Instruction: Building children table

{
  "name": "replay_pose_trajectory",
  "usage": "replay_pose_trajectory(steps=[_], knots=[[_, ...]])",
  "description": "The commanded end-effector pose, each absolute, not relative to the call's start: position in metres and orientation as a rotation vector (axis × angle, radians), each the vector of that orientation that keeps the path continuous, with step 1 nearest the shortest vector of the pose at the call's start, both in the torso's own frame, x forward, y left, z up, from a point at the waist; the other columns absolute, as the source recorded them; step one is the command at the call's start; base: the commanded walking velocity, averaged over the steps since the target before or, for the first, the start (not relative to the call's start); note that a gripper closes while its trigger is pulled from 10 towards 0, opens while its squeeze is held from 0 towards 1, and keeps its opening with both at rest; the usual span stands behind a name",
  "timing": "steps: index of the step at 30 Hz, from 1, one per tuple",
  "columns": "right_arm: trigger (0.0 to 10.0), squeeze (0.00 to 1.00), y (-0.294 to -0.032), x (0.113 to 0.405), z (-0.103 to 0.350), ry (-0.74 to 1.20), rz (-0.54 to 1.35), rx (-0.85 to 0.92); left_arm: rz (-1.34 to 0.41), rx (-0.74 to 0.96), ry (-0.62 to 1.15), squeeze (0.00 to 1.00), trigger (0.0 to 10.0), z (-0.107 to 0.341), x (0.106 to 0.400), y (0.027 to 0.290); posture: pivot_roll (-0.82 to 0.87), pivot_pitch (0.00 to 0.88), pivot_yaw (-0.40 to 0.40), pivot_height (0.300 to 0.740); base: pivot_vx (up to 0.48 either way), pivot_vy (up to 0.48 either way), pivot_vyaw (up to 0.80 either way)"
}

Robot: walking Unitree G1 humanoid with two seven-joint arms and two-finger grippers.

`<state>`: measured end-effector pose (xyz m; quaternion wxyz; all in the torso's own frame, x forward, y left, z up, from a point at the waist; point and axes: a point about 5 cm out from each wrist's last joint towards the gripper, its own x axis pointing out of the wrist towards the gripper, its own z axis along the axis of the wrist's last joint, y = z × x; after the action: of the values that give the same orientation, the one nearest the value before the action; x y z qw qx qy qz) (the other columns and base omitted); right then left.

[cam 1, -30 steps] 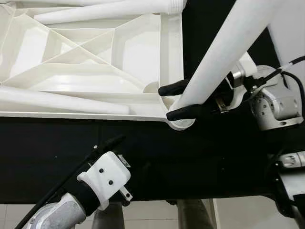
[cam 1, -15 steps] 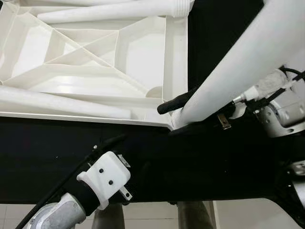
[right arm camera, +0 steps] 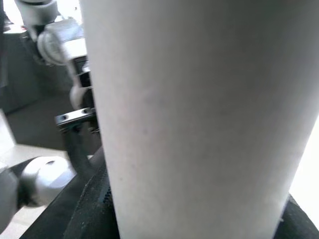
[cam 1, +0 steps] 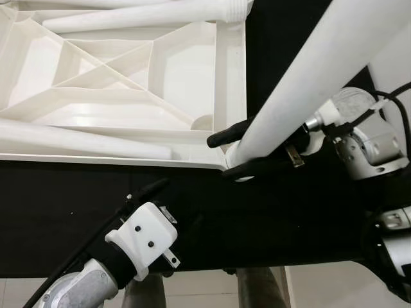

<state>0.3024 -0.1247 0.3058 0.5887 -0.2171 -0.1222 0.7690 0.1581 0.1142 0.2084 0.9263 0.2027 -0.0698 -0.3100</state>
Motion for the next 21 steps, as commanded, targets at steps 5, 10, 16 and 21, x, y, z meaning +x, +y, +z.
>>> replay_pose_trajectory(steps=[5, 10, 16, 21], knots=[[10.0, 0.0, -0.13, 0.317, 0.283, -0.162, 1.615, -0.443, -0.653, 0.407, -0.123, 0.0, 10.0, 0.205, 0.155, 0.112, 0.11, 0.541, -0.01, 0.74, 0.0, 0.0, 0.0], [10.0, 0.0, -0.131, 0.319, 0.276, -0.161, 1.463, -0.434, -0.653, 0.407, -0.128, 0.0, 10.0, 0.204, 0.156, 0.111, 0.1, 0.535, -0.025, 0.74, 0.0, 0.0, 0.0], [10.0, 0.0, -0.132, 0.317, 0.25, -0.049, 1.018, -0.394, -0.64, 0.409, -0.134, 0.0, 10.0, 0.204, 0.158, 0.11, 0.09, 0.527, -0.052, 0.74, 0.0, 0.0, 0.0], [10.0, 0.0, -0.115, 0.284, 0.201, 0.077, 0.375, -0.186, -0.616, 0.414, -0.146, 0.0, 10.0, 0.205, 0.161, 0.111, 0.09, 0.511, -0.044, 0.74, 0.0, 0.0, 0.0]])
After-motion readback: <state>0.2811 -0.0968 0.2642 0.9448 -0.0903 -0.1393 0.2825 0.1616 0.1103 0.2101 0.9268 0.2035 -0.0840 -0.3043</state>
